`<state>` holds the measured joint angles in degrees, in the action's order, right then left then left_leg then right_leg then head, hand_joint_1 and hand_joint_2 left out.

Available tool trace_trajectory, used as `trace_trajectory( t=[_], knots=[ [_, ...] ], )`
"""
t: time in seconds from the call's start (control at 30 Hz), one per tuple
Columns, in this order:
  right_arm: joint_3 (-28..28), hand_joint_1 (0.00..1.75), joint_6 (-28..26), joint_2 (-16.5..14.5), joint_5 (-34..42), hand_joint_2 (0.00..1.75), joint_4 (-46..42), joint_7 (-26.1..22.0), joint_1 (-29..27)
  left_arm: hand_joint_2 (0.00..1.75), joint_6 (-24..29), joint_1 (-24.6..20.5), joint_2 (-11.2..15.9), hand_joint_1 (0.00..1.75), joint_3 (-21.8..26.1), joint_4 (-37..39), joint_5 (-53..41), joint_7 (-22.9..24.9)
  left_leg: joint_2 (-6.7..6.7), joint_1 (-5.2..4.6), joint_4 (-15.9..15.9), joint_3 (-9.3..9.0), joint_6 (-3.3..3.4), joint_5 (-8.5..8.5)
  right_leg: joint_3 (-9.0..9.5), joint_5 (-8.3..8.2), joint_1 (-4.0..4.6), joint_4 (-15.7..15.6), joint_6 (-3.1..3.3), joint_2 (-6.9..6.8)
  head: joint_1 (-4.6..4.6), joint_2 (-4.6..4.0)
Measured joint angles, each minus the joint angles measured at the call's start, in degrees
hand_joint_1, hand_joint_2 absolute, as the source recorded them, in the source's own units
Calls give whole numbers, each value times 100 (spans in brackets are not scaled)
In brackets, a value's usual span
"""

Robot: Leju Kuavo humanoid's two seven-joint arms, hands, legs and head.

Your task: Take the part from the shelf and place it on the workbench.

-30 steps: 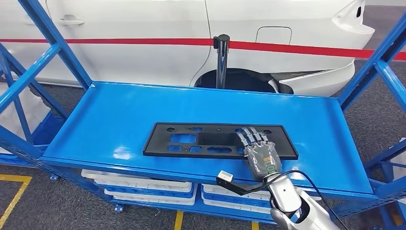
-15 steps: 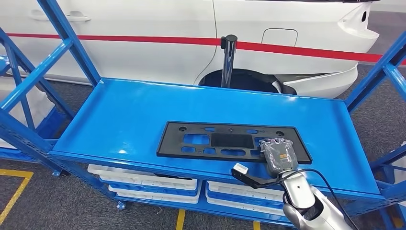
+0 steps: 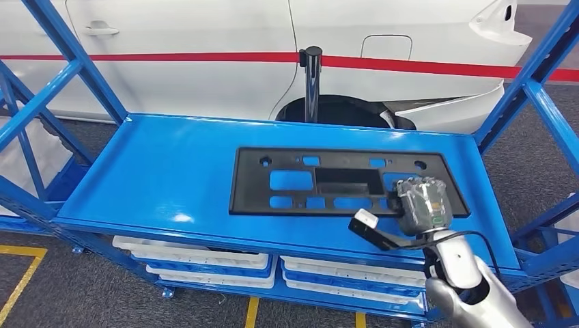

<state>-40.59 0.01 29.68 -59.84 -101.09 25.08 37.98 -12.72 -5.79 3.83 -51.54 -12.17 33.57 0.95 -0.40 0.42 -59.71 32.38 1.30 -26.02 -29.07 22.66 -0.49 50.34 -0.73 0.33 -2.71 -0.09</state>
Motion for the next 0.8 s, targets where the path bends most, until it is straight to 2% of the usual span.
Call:
trace_trajectory(
  t=[0.03,0.07,0.1,0.17,0.23,0.27,0.33,0.37,0.4,0.43,0.47,0.53,0.57,0.6,0.7,0.73,0.77,0.8],
  knots=[
    [41,175,55,2,122,175,-143,17,145,131,0,-8,3,0,-11,1,0,-12,-5,-40,464,-227,65,172,5,1,16,4,-6,6,-1,0],
    [77,175,75,2,195,175,-263,33,271,175,-1,-18,7,0,-25,1,1,-20,-7,-72,785,-381,122,279,7,-1,26,5,-20,3,-1,0],
    [102,175,65,2,284,175,-374,45,374,175,-1,-24,11,0,-40,2,1,-26,-8,-96,946,-453,163,318,6,-2,32,6,-39,-2,-1,0],
    [124,175,3,2,554,175,-573,59,564,175,-2,-25,13,0,-67,2,3,-32,-6,-98,1009,-462,194,354,-3,-11,42,-7,-94,-10,2,0],
    [136,175,-42,0,927,175,-773,91,777,175,-2,-23,11,0,-82,2,11,-37,-5,-70,1082,-478,206,424,-91,122,40,158,-147,-9,5,0],
    [143,175,-76,-3,1171,175,-868,106,906,175,2,-24,11,0,-87,2,22,-45,-2,-55,1115,-483,210,455,-216,299,38,436,-169,-9,7,0],
    [144,175,-203,-22,1897,175,-1024,113,1189,175,24,-24,10,0,-89,2,52,-83,0,-59,1118,-472,218,467,-608,752,20,1322,-200,-10,9,0],
    [135,175,-299,-48,2409,175,-1087,113,1351,175,35,-21,10,0,-90,2,72,-115,0,-62,1115,-471,219,466,-792,901,17,1724,-211,-10,9,0],
    [124,175,-424,-85,3016,175,-1141,103,1524,175,43,-18,9,0,-90,2,94,-157,0,-63,1112,-471,217,464,-891,931,12,1932,-220,-10,10,0],
    [115,175,-597,-132,3729,175,-1182,58,1706,175,44,-17,7,0,-91,2,120,-206,-1,-60,1110,-475,214,461,-871,833,6,1883,-226,-11,10,0],
    [109,175,-809,-186,4523,175,-1220,-41,1877,175,44,-18,4,0,-91,2,149,-254,-3,-55,1107,-484,205,454,-729,628,-3,1576,-229,-13,10,0],
    [114,175,-1274,-294,6223,175,-1274,-430,2110,175,44,-23,1,0,-91,2,207,-333,-9,-54,1095,-504,166,428,-272,180,-17,629,-230,-23,11,0],
    [117,175,-1461,-347,7012,175,-1294,-708,2155,175,45,-28,1,0,-91,2,235,-356,-12,-61,1086,-503,141,415,-104,56,-19,268,-213,-22,11,0],
    [120,175,-1596,-396,7779,175,-1303,-1033,2149,175,45,-32,1,0,-91,2,263,-374,-15,-69,1079,-495,116,409,-17,13,-16,69,-190,-20,10,0],
    [121,175,-1646,-493,9550,175,-1305,-2052,1871,175,44,-36,-1,0,-91,2,344,-416,-24,-63,1051,-460,48,389,-1,18,-1,-7,-83,-19,8,0],
    [117,175,-1592,-513,9878,175,-1303,-2320,1723,175,35,-35,-3,0,-91,2,366,-427,-21,-55,945,-409,19,315,3,11,-4,-14,-48,-28,6,0],
    [113,175,-1543,-532,10091,175,-1299,-2537,1569,175,25,-35,-7,0,-91,2,385,-434,-16,-47,697,-290,-13,173,2,2,-13,-20,-15,-37,4,0],
    [107,175,-1502,-558,10214,175,-1293,-2696,1416,175,14,-34,-10,0,-91,2,399,-432,-9,-39,304,-98,-42,-21,-5,-1,-15,-21,6,-43,2,0]
  ],
)
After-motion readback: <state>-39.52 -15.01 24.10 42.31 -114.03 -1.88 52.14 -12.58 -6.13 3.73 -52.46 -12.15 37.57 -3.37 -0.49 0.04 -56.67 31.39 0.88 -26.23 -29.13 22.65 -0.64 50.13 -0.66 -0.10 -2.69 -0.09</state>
